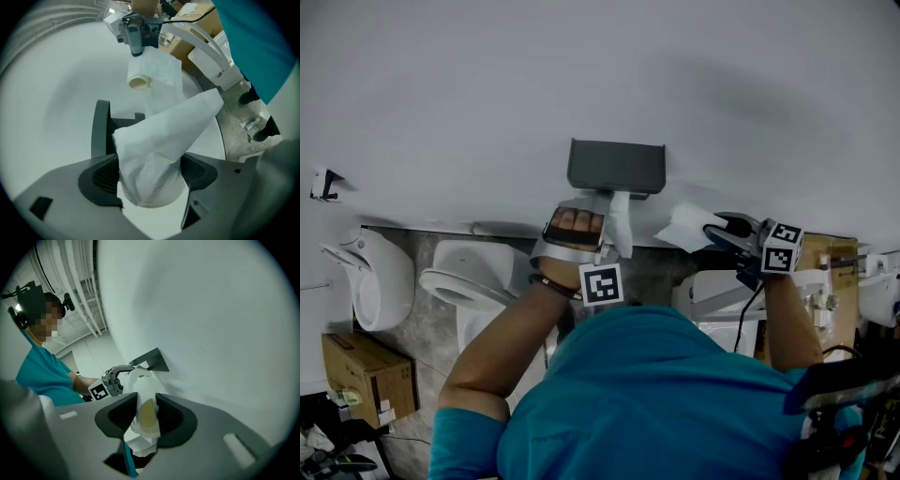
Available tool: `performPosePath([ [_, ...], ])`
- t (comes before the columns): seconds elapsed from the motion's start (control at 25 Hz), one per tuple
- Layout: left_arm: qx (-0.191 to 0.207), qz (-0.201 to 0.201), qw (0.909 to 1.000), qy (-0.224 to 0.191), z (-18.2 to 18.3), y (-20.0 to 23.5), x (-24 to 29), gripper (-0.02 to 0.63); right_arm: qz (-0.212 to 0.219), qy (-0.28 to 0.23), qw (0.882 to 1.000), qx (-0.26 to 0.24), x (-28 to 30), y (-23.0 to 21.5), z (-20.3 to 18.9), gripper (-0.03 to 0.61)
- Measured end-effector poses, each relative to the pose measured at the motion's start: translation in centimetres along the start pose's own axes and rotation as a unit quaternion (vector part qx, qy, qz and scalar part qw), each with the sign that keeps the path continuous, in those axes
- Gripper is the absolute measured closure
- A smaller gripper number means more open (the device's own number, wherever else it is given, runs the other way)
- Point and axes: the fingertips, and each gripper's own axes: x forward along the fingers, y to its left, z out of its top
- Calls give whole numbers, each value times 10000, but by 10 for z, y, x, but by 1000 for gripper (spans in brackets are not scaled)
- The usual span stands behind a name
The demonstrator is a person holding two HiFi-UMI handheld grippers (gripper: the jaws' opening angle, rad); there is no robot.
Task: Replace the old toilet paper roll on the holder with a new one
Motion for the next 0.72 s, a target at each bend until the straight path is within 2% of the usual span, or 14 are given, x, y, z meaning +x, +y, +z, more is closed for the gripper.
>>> performPosePath([
  [0.12, -365, -243, 9988, -236, 6, -2, -5, 213, -29, -48, 10000, -30, 0, 2, 3, 459],
  [0.2, -895, -839, 9908, -569, 20, -16, -11, 213, -45, -80, 9999, -49, 0, 3, 5, 459],
  [0.28, -1203, -1230, 9817, -816, 29, -23, -18, 213, -52, -96, 9999, -71, 2, 6, 7, 459],
  [0.36, -1240, -1263, 9800, -909, 27, -19, -25, 213, -59, -115, 9999, -96, 4, 8, 8, 459],
  [0.48, -1342, -1085, 9802, -974, 15, -7, -33, 213, -87, -176, 9997, -161, 4, 14, 14, 459],
  [0.56, -1801, -1239, 9684, -1201, 7, 2, -45, 213, -113, -247, 9994, -235, 2, 19, 22, 459],
  [0.72, -2858, -1634, 9302, -1622, -20, 21, -68, 213, -175, -396, 9979, -473, -3, 33, 45, 459],
])
